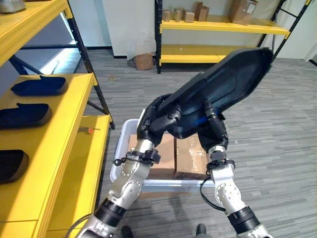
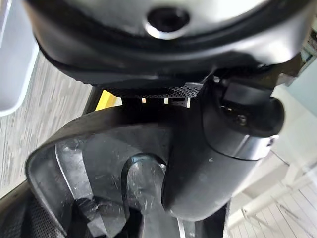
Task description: Move parts from the plastic box to the shelf.
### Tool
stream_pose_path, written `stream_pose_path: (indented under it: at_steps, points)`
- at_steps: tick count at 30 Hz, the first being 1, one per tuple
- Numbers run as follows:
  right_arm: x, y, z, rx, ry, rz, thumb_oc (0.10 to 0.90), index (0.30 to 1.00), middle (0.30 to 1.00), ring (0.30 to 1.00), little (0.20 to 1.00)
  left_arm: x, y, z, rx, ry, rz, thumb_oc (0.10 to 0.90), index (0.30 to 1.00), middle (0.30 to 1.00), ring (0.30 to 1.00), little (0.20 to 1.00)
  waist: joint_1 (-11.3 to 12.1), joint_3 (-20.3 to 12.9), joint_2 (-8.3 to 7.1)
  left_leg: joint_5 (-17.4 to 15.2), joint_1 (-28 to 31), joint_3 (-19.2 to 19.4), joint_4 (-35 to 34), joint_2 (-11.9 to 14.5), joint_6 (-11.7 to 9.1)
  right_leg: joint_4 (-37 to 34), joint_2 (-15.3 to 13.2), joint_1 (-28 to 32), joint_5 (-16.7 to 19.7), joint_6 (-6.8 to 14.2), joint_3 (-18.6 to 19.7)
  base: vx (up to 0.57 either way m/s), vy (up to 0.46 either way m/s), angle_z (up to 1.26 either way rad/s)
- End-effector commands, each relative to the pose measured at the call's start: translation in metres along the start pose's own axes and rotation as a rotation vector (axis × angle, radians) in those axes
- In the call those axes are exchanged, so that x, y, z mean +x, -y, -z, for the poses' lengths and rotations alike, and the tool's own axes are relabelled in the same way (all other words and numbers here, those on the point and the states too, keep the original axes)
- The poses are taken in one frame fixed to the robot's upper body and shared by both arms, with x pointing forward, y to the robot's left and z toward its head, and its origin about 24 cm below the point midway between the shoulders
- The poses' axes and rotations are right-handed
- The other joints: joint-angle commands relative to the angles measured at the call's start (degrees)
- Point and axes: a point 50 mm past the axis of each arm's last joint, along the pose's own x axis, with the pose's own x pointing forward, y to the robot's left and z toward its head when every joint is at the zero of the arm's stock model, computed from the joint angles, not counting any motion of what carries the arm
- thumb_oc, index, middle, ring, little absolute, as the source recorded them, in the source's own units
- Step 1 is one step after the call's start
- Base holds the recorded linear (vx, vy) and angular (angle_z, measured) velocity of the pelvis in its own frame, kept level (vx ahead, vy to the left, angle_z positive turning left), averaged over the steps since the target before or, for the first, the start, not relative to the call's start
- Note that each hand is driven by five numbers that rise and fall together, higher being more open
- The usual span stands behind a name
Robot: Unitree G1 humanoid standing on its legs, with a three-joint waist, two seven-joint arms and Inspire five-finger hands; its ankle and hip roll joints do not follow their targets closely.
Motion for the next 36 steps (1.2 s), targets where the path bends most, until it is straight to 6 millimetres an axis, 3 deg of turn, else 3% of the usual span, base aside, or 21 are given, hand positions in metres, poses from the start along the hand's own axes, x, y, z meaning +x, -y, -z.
stream_pose_path:
  at_steps: [1, 14, 15, 16, 24, 27, 31, 33, 36]
  points:
    - [0.017, -0.059, -0.023, 0.022, 0.143, -0.286, 0.4, 0.3, 0.3, 0.3, 0.3, 0.024, 0.036, -0.037, -0.029, 0.205, 0.189, 0.4, 0.3, 0.3, 0.3, 0.3, 1.01, -3.51, -0.42, -4.31, 4.83, 4.47, -0.31, 3.41, -0.59, 4.44, -2.66, 0.36, -1.56, 1.05, -2.22, 0.0, 0.0, 0.0]
    - [0.018, -0.055, -0.025, -0.013, 0.139, -0.276, 0.412, 0.316, 0.316, 0.316, 0.316, 0.011, 0.018, -0.034, -0.04, 0.178, 0.146, 0.4, 0.3, 0.3, 0.3, 0.3, 1.59, -3.81, -0.02, -4.25, 4.84, 4.17, -0.25, 3.27, -0.62, 4.44, -2.58, 0.89, -1.76, 0.94, -2.65, 0.0, 0.0, 0.0]
    - [0.017, -0.054, -0.025, -0.016, 0.14, -0.274, 0.778, 0.83, 0.83, 0.83, 0.83, 0.009, 0.016, -0.034, -0.04, 0.176, 0.142, 0.4, 0.3, 0.3, 0.3, 0.3, 1.63, -3.85, 0.05, -4.22, 4.79, 4.11, -0.25, 3.26, -0.63, 4.41, -2.59, 0.92, -1.78, 0.94, -2.73, 0.0, 0.0, 0.0]
    - [0.017, -0.054, -0.025, -0.016, 0.14, -0.273, 0.9, 1.0, 1.0, 1.0, 1.0, 0.009, 0.015, -0.034, -0.04, 0.176, 0.142, 0.4, 0.3, 0.3, 0.3, 0.3, 1.6, -3.88, 0.06, -4.22, 4.77, 4.09, -0.25, 3.26, -0.64, 4.41, -2.59, 0.92, -1.78, 0.94, -2.75, -0.01, -0.004, 0.04]
    - [0.008, -0.036, -0.05, -0.08, 0.223, -0.236, 0.9, 1.0, 1.0, 1.0, 1.0, -0.016, -0.016, -0.05, -0.05, 0.235, 0.045, 0.4, 0.3, 0.3, 0.3, 0.3, 1.94, -3.96, 0.66, -4.07, 4.56, 3.83, -0.28, 3.32, -0.78, 4.05, -2.54, 1.05, -1.74, 0.92, -3.0, 0.0, -0.001, 0.01]
    - [-0.003, -0.015, -0.06, -0.148, 0.243, -0.172, 0.9, 1.0, 1.0, 1.0, 1.0, -0.034, -0.033, -0.059, -0.038, 0.271, -0.014, 0.4, 0.3, 0.3, 0.3, 0.3, 2.13, -3.73, 0.92, -3.92, 4.43, 3.61, -0.27, 3.44, -0.86, 4.06, -2.32, 1.05, -1.96, 0.77, -3.17, 0.0, 0.0, 0.0]
    - [-0.01, -0.001, -0.06, -0.178, 0.218, -0.129, 0.9, 1.0, 1.0, 1.0, 1.0, -0.047, -0.044, -0.064, -0.063, 0.293, -0.058, 0.4, 0.3, 0.3, 0.3, 0.3, 2.25, -3.69, 1.18, -3.71, 4.15, 3.25, -0.21, 3.56, -0.96, 4.39, -2.11, 1.05, -2.33, 0.61, -3.42, -0.01, -0.008, 0.0]
    - [-0.024, 0.018, -0.062, -0.203, 0.191, -0.085, 0.9, 1.0, 1.0, 1.0, 1.0, -0.069, -0.052, -0.067, -0.113, 0.304, -0.088, 0.4, 0.3, 0.3, 0.3, 0.3, 2.48, -3.12, 1.81, -3.31, 3.89, 2.79, -0.1, 4.13, -1.07, 5.73, -1.54, 0.49, -3.39, 0.23, -3.19, -0.04, -0.04, 0.02]
    - [-0.032, 0.028, -0.062, -0.211, 0.177, -0.06, 0.9, 1.0, 1.0, 1.0, 1.0, -0.08, -0.06, -0.067, -0.129, 0.299, -0.123, 0.4, 0.3, 0.3, 0.3, 0.3, 2.62, -2.68, 2.4, -2.79, 3.41, 2.31, 0.13, 4.77, -1.27, 6.67, -0.95, 0.22, -4.47, -0.23, -3.53, -0.03, -0.05, 0.04]
